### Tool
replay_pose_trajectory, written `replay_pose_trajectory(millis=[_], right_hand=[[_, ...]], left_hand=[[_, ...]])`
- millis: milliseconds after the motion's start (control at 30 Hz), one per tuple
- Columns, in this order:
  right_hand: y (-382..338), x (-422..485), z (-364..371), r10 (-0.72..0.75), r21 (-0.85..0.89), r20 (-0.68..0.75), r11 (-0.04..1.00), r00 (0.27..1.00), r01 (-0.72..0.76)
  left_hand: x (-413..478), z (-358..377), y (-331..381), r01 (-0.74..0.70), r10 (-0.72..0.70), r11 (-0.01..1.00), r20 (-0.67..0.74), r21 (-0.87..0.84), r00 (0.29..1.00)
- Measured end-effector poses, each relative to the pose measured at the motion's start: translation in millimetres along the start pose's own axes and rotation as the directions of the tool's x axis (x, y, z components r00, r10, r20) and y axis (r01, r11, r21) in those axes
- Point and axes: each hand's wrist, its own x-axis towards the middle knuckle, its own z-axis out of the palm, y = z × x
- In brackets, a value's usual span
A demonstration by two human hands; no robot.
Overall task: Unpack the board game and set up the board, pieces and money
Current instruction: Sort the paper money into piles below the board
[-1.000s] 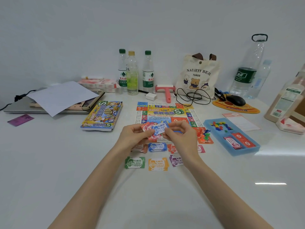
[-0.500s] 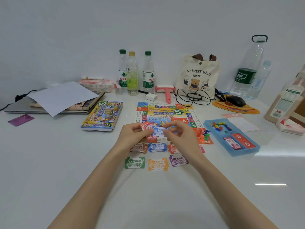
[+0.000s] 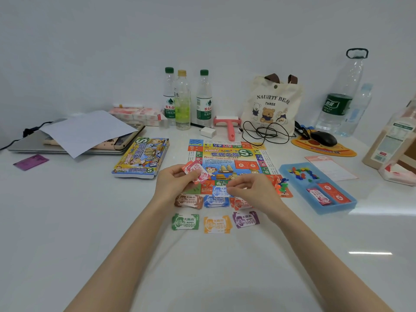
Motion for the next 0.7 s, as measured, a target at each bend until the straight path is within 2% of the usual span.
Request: replay_pose_trajectory(millis=[267,433,567,633,700], right_hand=[[-1,5,14,0.0,-0.168,0.092,0.986,0.996,0.015],[0,3,20,-0.005,-0.353,0.093,0.935,0.996,0.037],[-3,1,22,-0.063,-0.444,0.075,0.891,0.995,0.09],[-3,1,20,-0.083,-0.463,0.052,0.881,0.995,0.098],[-2,2,18,-0.095,-0.36,-0.008,0.929,0.995,0.086]], left_hand=[[-1,1,1,-0.003,0.003,1.0,0.004,0.005,1.0],[-1,2,-1,0.004,-0.004,1.0,0.005,0.011,1.0],[-3,3,-1,0.007,-0.008,0.998,0.019,0.057,1.0],[-4,4,-1,0.01,-0.012,0.998,0.027,0.065,1.0],[-6,5,0,0.014,-0.018,0.997,0.048,0.072,0.999]])
